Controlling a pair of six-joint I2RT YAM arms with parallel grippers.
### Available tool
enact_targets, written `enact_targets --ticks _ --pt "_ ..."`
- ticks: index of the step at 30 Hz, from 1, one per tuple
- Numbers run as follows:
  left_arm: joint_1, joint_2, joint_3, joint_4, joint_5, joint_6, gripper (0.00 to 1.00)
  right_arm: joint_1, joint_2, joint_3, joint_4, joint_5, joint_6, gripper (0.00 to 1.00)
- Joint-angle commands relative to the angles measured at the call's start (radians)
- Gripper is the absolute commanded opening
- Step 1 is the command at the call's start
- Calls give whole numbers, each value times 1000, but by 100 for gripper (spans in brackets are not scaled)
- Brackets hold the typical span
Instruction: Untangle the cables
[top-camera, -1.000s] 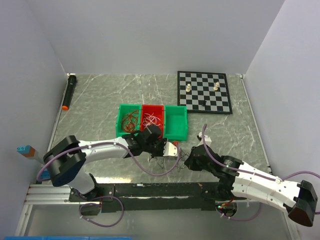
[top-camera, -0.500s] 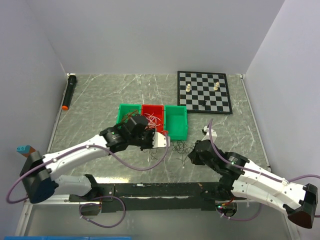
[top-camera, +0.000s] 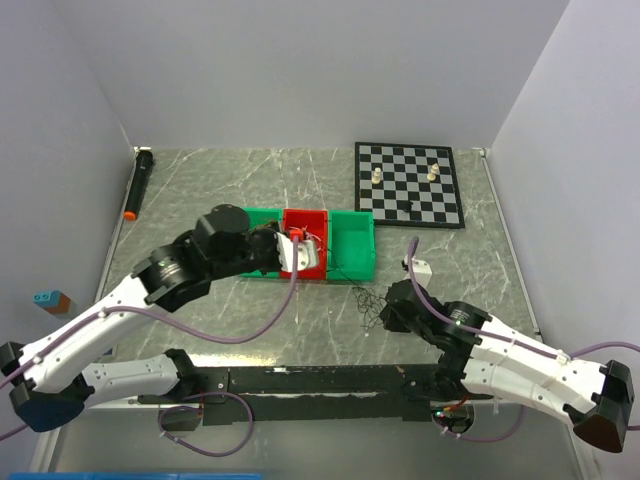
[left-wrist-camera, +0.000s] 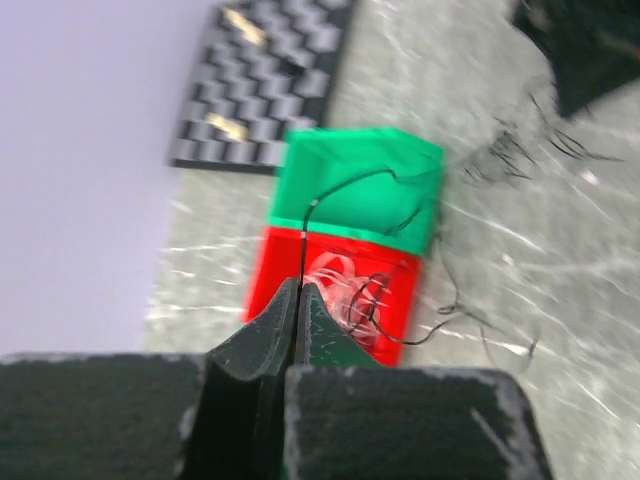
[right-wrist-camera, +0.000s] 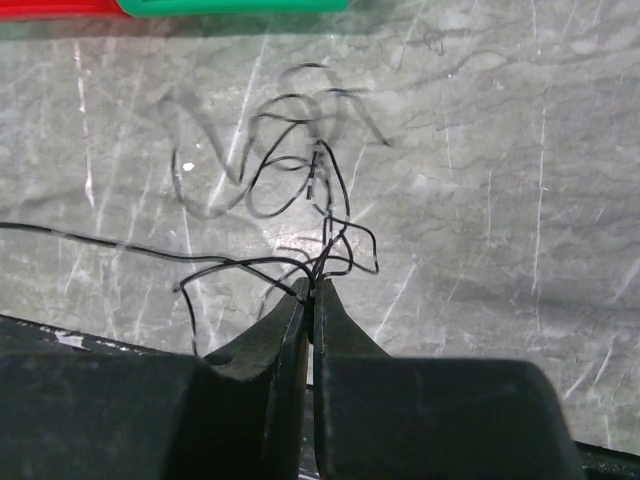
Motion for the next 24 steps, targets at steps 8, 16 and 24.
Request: enact_targets --ticks 8,16,24 --pt "1 -24 194 421 -402 18 1 -5 77 3 58 -54 33 0" --pt "1 51 349 849 -542 286 1 -7 132 6 55 -64 46 0" --pt "1 131 567 849 -531 340 2 -5 172 -5 52 -94 59 5"
